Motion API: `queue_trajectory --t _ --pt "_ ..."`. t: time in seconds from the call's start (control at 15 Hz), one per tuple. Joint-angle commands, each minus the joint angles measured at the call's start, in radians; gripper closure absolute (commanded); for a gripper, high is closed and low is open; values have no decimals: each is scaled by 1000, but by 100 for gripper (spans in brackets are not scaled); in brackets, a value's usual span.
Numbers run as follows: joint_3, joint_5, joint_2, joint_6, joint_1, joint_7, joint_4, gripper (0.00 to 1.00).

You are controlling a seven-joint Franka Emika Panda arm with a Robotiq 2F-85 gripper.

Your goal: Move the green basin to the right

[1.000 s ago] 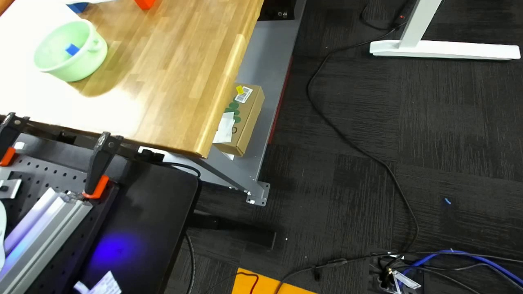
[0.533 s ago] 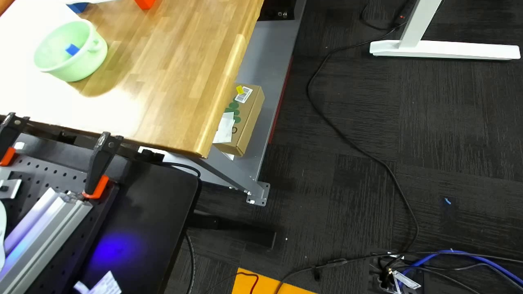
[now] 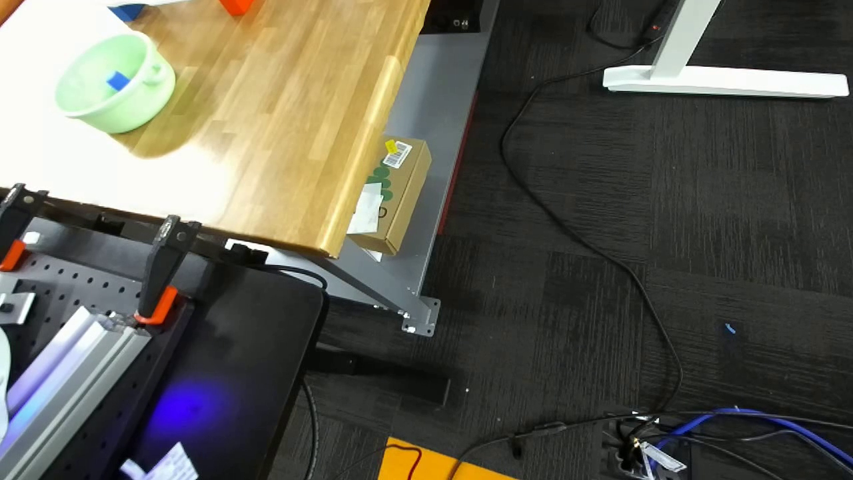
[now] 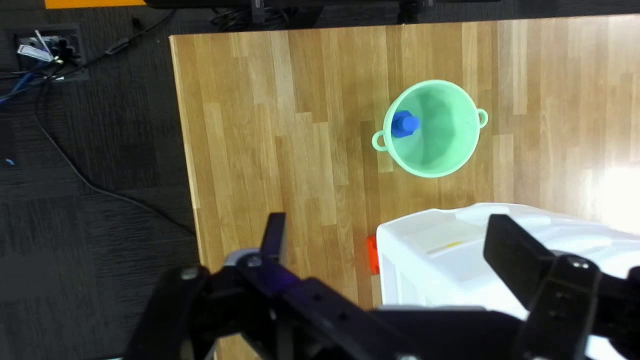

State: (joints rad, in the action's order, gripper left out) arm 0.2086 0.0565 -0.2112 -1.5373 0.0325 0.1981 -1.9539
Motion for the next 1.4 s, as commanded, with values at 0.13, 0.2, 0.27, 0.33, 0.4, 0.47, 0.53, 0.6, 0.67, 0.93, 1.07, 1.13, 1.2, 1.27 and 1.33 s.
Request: queue_trajectory --t 0.13,0.2,0.27,0.33,0.4,0.47,0.53,0.6,0.67,0.93,1.07,1.13,1.2,1.27,1.33 --pt "-46 -31 8 -91 26 -85 -7 0" --pt "-50 -27 12 -95 25 -93 -6 0" --pt "-53 -22 16 -93 23 -95 -5 0" --pt "-55 -15 18 -83 23 -92 -4 0" --pt "-55 -7 19 -77 23 -88 -3 0" --pt "-57 -11 18 -75 23 -81 -2 0" --pt "-58 -11 18 -75 22 -81 -3 0" --pt "-58 -11 18 -75 22 -81 -3 0" --pt "-58 -11 18 -75 23 -81 -3 0" --pt "-58 -11 18 -75 23 -81 -3 0" --pt "-63 -25 11 -86 25 -105 -8 0" --pt "-66 -37 6 -98 26 -124 -14 0" --pt "-69 -42 3 -100 26 -136 -19 0" --pt "-72 -46 0 -103 25 -152 -26 0" --pt "-77 -53 -5 -112 25 -173 -35 0"
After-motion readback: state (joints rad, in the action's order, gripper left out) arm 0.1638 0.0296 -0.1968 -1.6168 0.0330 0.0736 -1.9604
